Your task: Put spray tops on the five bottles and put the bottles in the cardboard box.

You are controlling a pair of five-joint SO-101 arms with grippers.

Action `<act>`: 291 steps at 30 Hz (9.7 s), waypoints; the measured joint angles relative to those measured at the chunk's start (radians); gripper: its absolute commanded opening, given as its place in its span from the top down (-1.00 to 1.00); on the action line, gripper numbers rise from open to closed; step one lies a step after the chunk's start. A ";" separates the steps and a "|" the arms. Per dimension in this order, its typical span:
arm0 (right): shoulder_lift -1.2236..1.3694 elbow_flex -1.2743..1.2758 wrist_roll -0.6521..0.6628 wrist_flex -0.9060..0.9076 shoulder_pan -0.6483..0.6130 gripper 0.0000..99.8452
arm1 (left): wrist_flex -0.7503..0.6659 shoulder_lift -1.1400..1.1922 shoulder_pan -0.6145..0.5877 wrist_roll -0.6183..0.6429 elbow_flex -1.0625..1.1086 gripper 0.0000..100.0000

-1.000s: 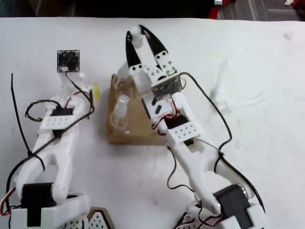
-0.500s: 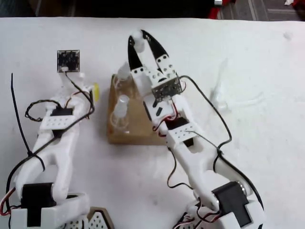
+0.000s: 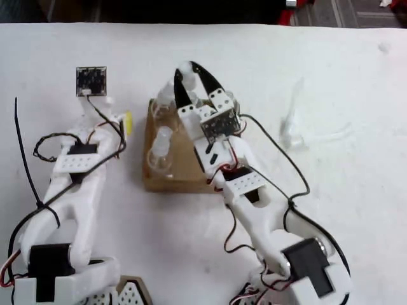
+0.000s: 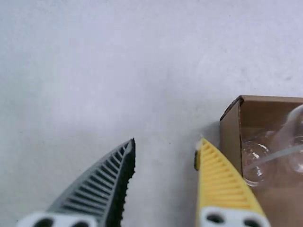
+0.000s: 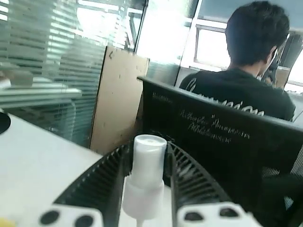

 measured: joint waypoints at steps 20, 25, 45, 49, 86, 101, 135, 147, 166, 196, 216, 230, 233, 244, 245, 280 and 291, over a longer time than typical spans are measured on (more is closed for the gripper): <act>0.153 -0.025 0.000 0.000 0.002 0.91 | 0.000 0.000 0.000 0.000 0.000 0.61; 0.153 -0.025 0.000 0.000 0.002 0.71 | 0.000 0.000 0.000 0.000 0.000 0.61; 0.114 0.012 0.000 0.000 0.002 0.75 | 0.000 0.000 0.000 0.000 0.000 0.61; 0.003 0.074 0.000 0.000 0.002 0.75 | 0.000 0.000 0.000 0.000 0.000 0.61; -0.585 0.040 -0.334 1.053 0.624 0.75 | -0.003 0.000 0.000 0.000 0.000 0.61; -0.216 0.020 -0.338 1.069 0.496 0.75 | -0.003 0.000 0.000 0.000 0.000 0.61; -0.109 0.031 -0.210 0.885 0.582 0.74 | -0.006 0.000 0.000 0.000 0.000 0.61; 0.083 -0.210 -0.196 1.097 0.586 0.74 | -0.006 0.000 0.000 0.000 0.000 0.61; 0.307 -0.928 0.663 1.985 0.578 0.47 | -0.006 0.000 0.000 -0.005 0.000 0.61; 0.809 -1.347 1.198 2.012 0.638 0.42 | -0.006 0.000 0.000 -0.051 0.000 0.61; 0.813 -1.349 1.329 2.059 0.589 0.82 | -0.006 0.000 0.009 -0.057 0.000 0.61; 0.812 -1.346 1.235 2.050 0.597 0.92 | -0.006 0.000 0.009 -0.057 0.000 0.61; 0.812 -1.344 1.208 2.050 0.623 0.92 | -0.006 0.000 0.009 -0.057 0.000 0.61; 0.810 -1.343 1.198 2.104 0.760 0.86 | -0.006 0.000 0.009 -0.057 0.000 0.61; 0.810 -1.343 1.195 2.104 0.761 0.80 | -0.006 0.000 0.009 -0.057 0.000 0.61; 0.865 -1.341 1.298 2.110 0.666 0.50 | -0.006 0.000 0.009 -0.057 0.000 0.61; 0.868 -1.343 1.298 2.113 0.647 0.55 | -0.006 0.000 0.009 -0.057 0.000 0.61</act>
